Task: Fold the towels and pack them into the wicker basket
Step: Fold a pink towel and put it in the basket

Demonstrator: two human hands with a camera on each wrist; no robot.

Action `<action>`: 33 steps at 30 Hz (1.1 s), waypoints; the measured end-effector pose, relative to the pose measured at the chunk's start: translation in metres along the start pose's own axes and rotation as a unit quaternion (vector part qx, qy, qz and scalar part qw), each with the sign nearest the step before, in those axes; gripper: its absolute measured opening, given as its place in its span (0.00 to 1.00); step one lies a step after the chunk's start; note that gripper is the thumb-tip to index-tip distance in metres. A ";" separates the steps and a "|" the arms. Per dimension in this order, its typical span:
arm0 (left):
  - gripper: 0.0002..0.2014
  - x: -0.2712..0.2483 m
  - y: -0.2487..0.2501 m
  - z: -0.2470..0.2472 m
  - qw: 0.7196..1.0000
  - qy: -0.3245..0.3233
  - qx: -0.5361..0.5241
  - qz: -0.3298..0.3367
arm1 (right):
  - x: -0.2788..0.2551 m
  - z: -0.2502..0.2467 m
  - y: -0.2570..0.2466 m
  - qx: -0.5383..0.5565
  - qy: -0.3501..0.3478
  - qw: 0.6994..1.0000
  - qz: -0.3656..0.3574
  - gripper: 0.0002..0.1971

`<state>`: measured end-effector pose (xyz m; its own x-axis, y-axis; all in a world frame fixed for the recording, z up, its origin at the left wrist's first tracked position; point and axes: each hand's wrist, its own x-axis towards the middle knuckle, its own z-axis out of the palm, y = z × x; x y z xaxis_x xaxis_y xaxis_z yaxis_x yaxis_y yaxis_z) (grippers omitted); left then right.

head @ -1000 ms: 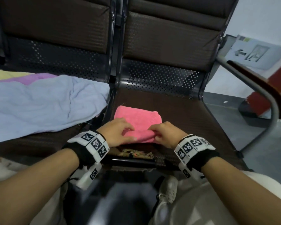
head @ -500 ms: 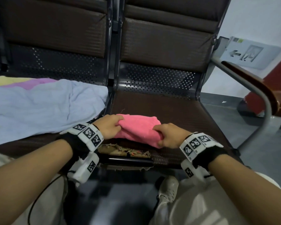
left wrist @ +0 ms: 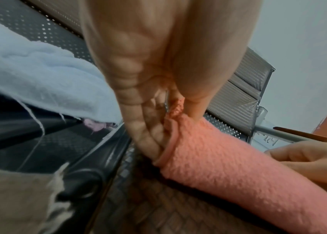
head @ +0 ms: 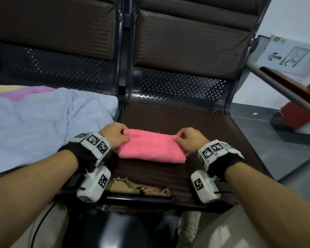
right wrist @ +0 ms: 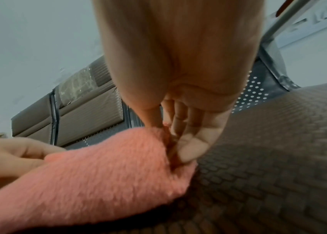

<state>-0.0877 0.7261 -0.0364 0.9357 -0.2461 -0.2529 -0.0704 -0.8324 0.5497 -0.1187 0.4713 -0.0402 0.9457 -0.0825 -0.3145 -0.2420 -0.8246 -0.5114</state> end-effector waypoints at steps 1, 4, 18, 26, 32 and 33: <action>0.12 0.003 -0.001 0.001 1.000 0.004 0.002 -0.002 | 0.003 0.000 -0.001 -0.004 0.008 1.000 0.007 0.10; 0.13 0.010 -0.001 0.001 1.000 0.000 0.008 -0.011 | 0.007 -0.007 -0.003 0.014 -0.006 0.998 0.063 0.17; 0.17 -0.029 0.013 0.006 0.983 -0.135 0.108 0.053 | -0.023 -0.016 -0.021 0.039 -0.046 0.998 0.005 0.17; 0.66 -0.064 0.066 -0.016 0.960 -0.066 -0.177 0.206 | -0.091 -0.062 -0.069 0.197 -0.029 0.956 -0.214 0.23; 0.27 -0.097 0.111 -0.044 0.953 -0.076 -0.177 0.232 | -0.149 -0.129 -0.077 0.181 0.052 0.942 -0.276 0.19; 0.25 -0.103 0.121 -0.047 0.956 -0.078 -0.154 0.236 | -0.159 -0.140 -0.072 0.183 0.074 0.941 -0.276 0.18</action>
<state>-0.1762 0.6738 0.0934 0.7608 -0.6487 -0.0216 -0.3437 -0.4309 0.8344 -0.2208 0.4658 0.1587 0.9624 0.2028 0.1806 0.2621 -0.5192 -0.8135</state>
